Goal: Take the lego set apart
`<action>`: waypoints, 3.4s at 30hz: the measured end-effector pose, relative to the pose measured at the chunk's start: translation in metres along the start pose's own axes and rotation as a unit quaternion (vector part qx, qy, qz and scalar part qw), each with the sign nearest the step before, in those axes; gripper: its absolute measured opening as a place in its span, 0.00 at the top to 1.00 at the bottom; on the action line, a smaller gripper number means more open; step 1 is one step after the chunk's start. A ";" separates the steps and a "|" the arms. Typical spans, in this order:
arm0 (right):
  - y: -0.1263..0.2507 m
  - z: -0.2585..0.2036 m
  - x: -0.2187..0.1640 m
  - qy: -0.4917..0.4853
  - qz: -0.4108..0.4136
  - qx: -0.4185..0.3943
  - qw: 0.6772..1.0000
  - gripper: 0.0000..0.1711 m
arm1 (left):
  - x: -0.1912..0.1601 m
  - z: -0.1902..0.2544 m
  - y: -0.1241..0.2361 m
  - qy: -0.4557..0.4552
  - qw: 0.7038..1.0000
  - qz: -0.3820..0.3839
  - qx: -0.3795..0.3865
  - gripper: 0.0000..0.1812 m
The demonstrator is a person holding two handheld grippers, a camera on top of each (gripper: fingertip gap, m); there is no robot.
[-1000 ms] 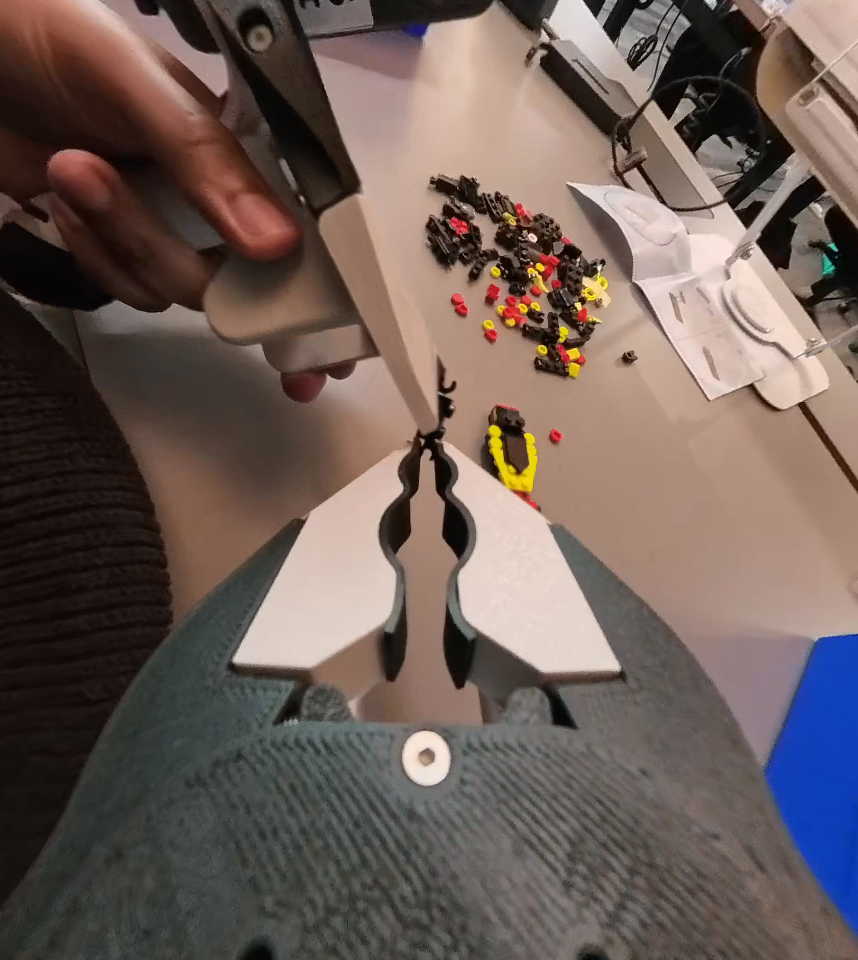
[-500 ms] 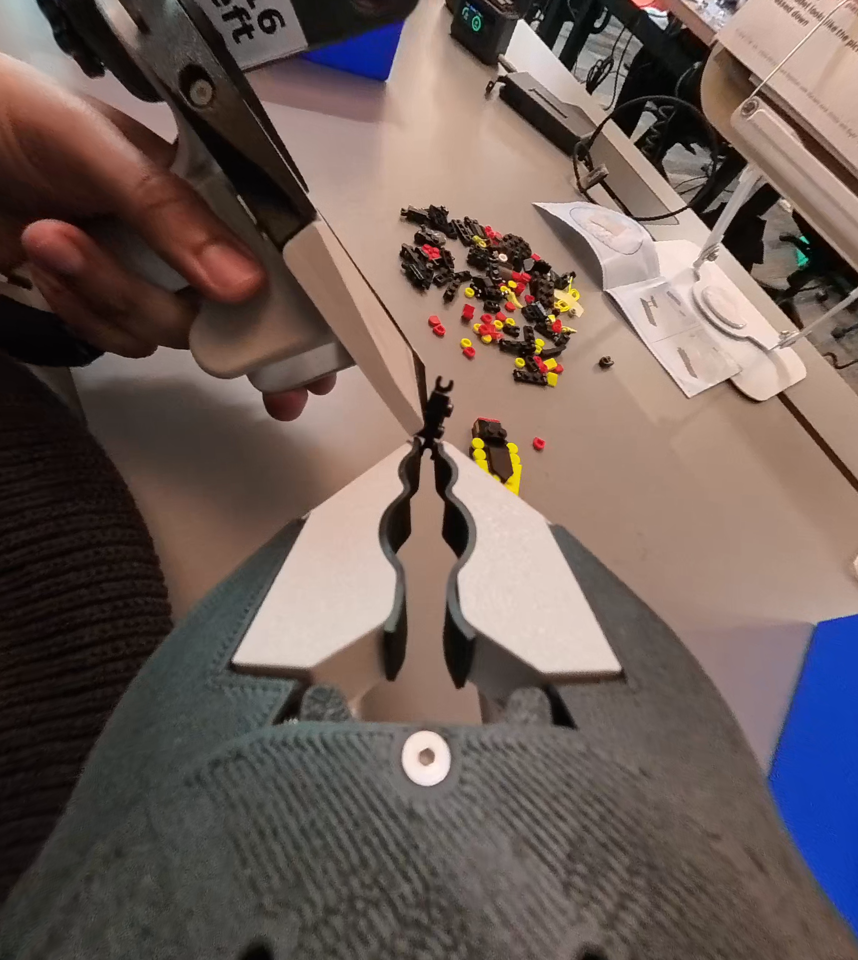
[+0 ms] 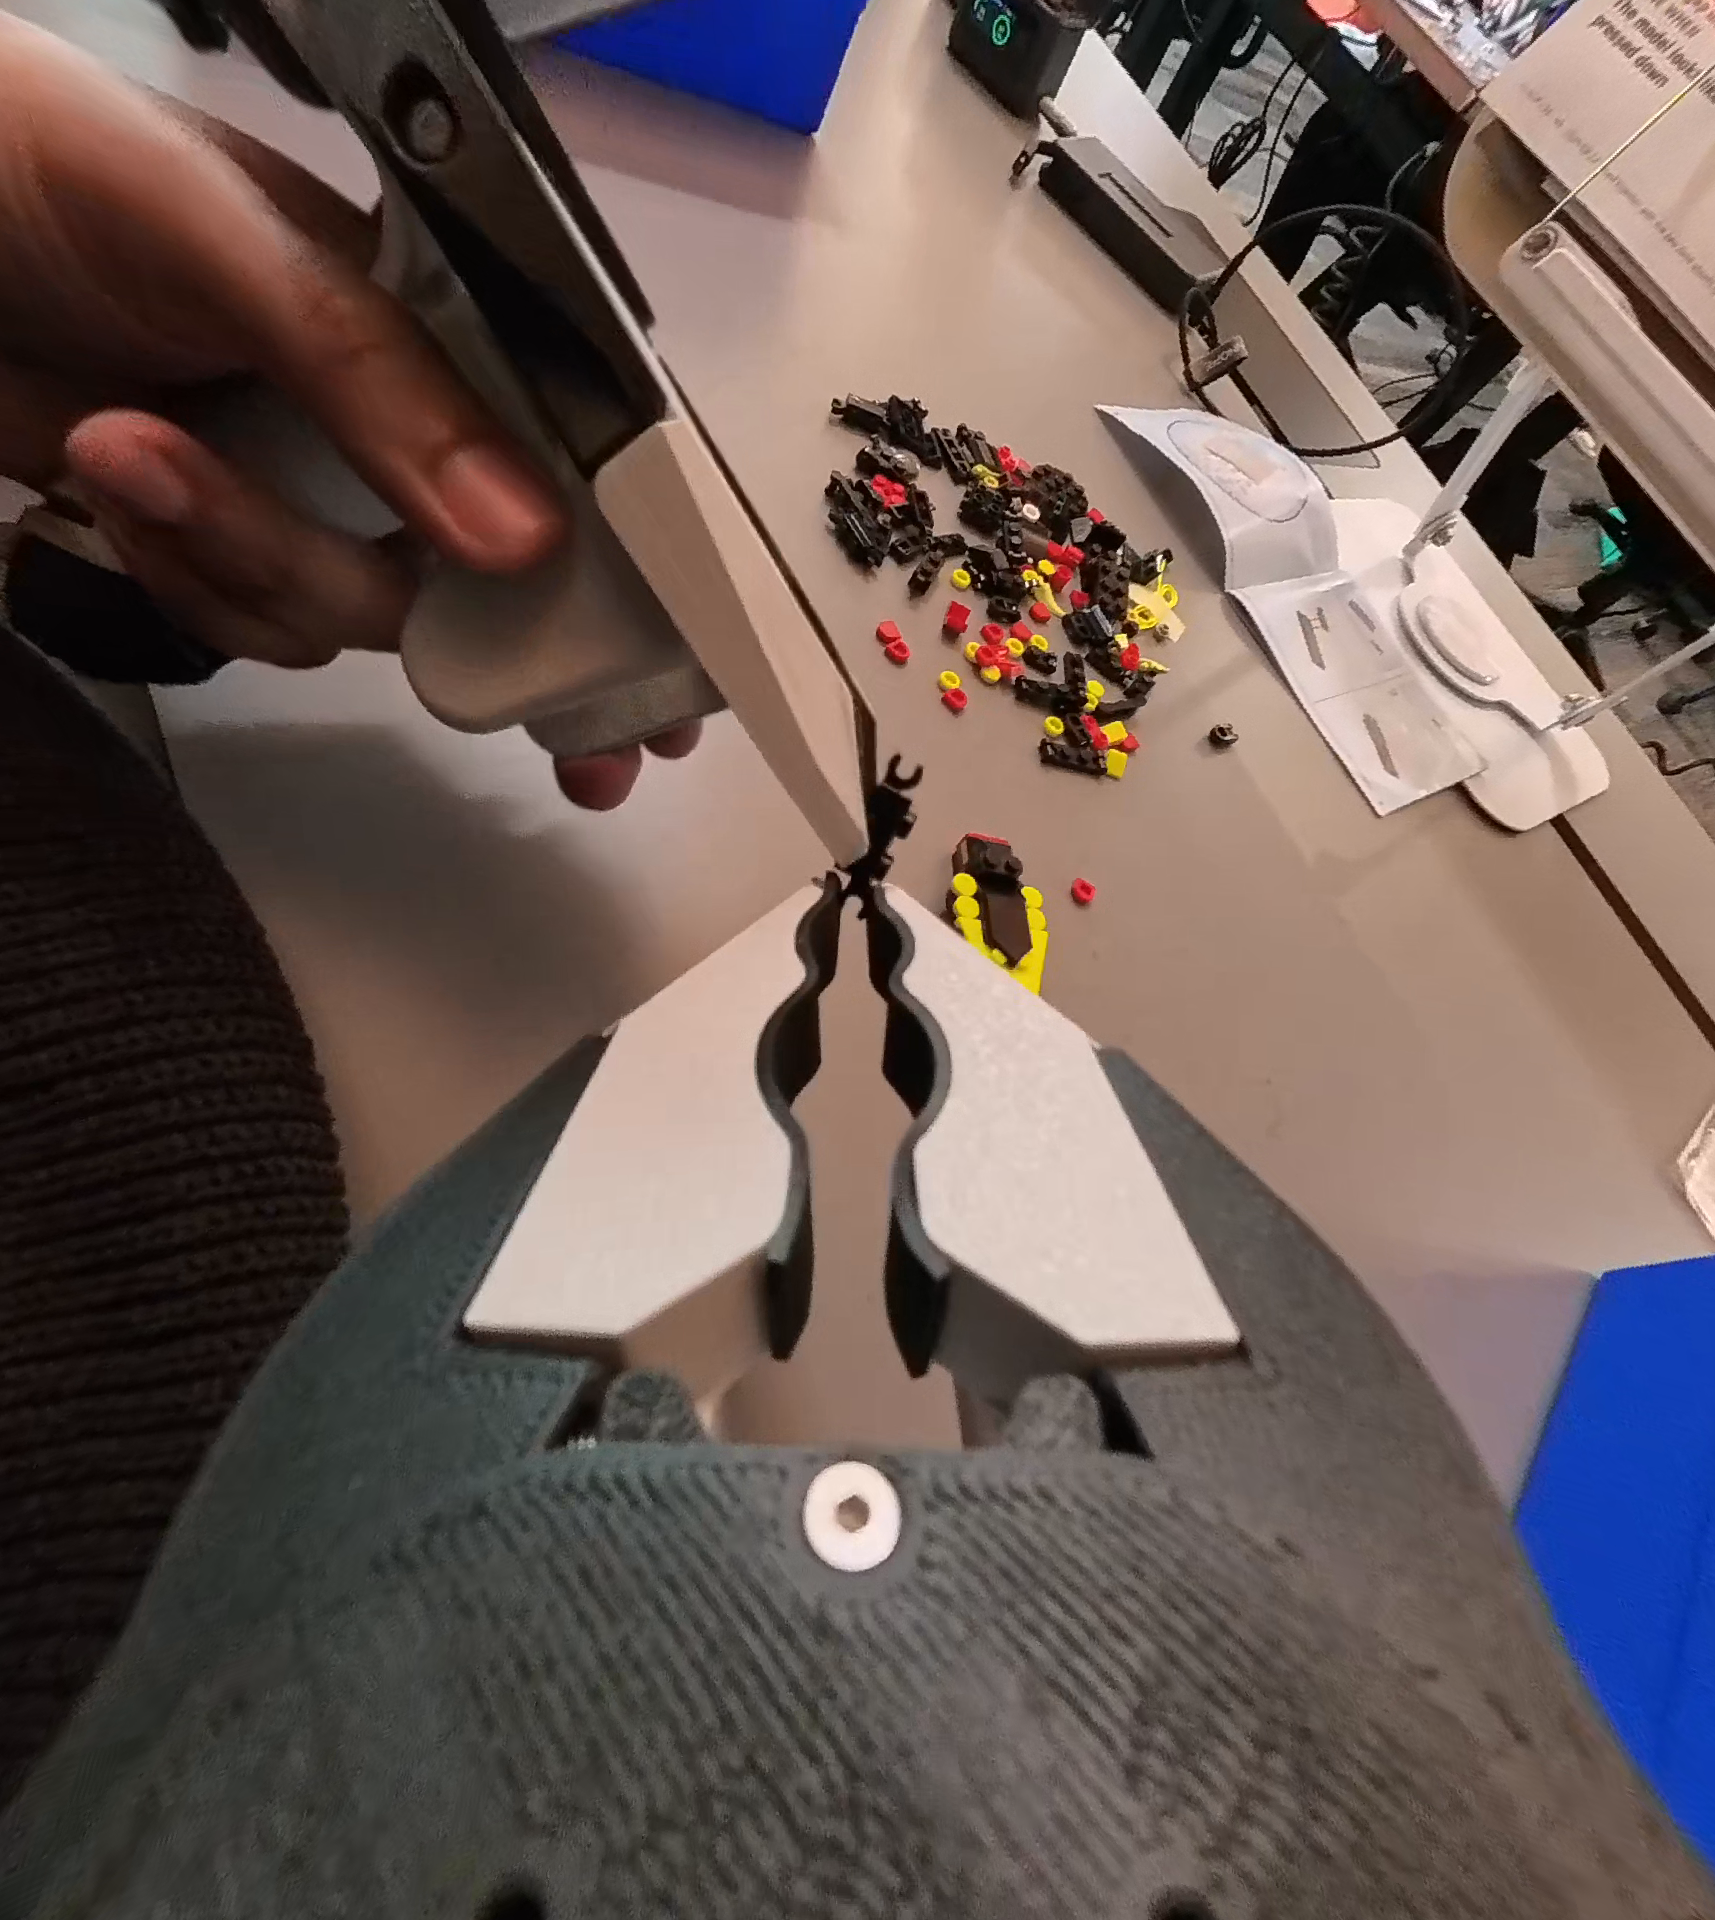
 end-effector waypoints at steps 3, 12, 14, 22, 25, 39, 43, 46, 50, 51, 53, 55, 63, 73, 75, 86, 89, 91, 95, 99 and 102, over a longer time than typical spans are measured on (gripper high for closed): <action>0.000 0.000 0.000 -0.002 -0.001 0.002 1.000 0.98 | 0.000 0.000 0.000 -0.029 1.000 -0.002 0.010 0.97; 0.000 0.000 -0.001 -0.006 -0.003 0.004 1.000 0.98 | -0.001 0.002 0.000 -0.051 0.999 -0.010 0.014 0.97; 0.000 -0.001 0.000 -0.028 0.002 0.009 1.000 0.98 | -0.001 0.003 0.002 -0.073 0.997 -0.025 0.012 0.97; 0.004 0.005 0.002 -0.137 0.027 0.029 0.990 0.98 | -0.003 0.007 0.001 -0.118 0.992 -0.039 0.015 0.96; 0.005 0.008 0.001 -0.143 0.029 0.022 0.989 0.98 | -0.004 0.007 0.000 -0.117 0.992 -0.047 0.015 0.95; 0.020 0.030 0.001 -0.230 0.123 0.047 0.964 0.95 | -0.009 0.006 0.001 0.018 0.999 -0.040 -0.021 1.00; 0.020 0.027 0.012 -0.369 0.175 0.102 0.907 0.85 | -0.008 0.004 0.002 0.047 0.998 -0.036 -0.025 1.00; 0.020 0.025 0.012 -0.420 0.179 0.133 0.880 0.83 | -0.008 0.004 0.002 0.042 0.998 -0.036 -0.026 1.00; 0.015 0.014 0.008 -0.417 0.151 0.149 0.884 0.85 | -0.010 0.004 0.001 0.035 0.998 -0.039 -0.028 1.00; 0.015 0.012 0.008 -0.415 0.149 0.152 0.885 0.89 | -0.010 0.004 0.001 0.032 0.998 -0.040 -0.027 1.00; 0.015 0.012 0.010 -0.419 0.157 0.147 0.882 0.95 | -0.013 0.005 0.001 0.023 0.998 -0.047 -0.028 1.00; 0.015 0.012 0.010 -0.431 0.159 0.157 0.874 0.96 | -0.013 0.006 0.000 0.020 0.998 -0.047 -0.031 1.00; 0.019 0.015 0.011 -0.444 0.160 0.170 0.865 0.96 | -0.007 0.012 -0.001 -0.022 0.998 -0.025 -0.046 0.93; 0.016 0.012 0.000 -0.447 0.125 0.179 0.867 0.96 | -0.008 0.004 0.000 -0.056 0.997 -0.039 -0.024 0.98; 0.016 0.013 0.002 -0.453 0.137 0.177 0.863 0.96 | -0.008 0.005 0.001 -0.046 0.998 -0.040 -0.031 0.98; 0.018 0.011 0.011 -0.493 0.167 0.205 0.829 0.96 | -0.012 0.012 -0.001 -0.004 0.997 -0.048 -0.063 0.94; 0.019 0.010 0.013 -0.500 0.170 0.211 0.823 0.97 | -0.011 0.014 0.000 0.001 0.996 -0.045 -0.072 0.94; 0.018 0.010 0.013 -0.504 0.173 0.215 0.818 0.96 | -0.011 0.017 0.000 0.011 0.996 -0.045 -0.083 0.97; 0.023 0.036 0.018 -0.515 0.227 0.147 0.813 0.67 | -0.004 0.013 0.002 0.037 0.996 -0.023 -0.079 0.97; 0.037 0.062 0.017 -0.515 0.272 0.096 0.807 0.64 | 0.005 0.009 0.005 0.089 0.992 0.000 -0.084 0.97; 0.028 0.065 0.006 -0.402 0.208 0.010 0.892 0.50 | 0.007 0.007 0.005 0.086 0.993 0.006 -0.079 0.97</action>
Point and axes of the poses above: each gripper's, where its closed fingertips meet, y back along the fingers, x out of its top, z = x × y across the jaws, the point moved 3 cm from there along y, back along the fingers, and after that the axes turned 14 degrees about z, right-handed, at the moved point
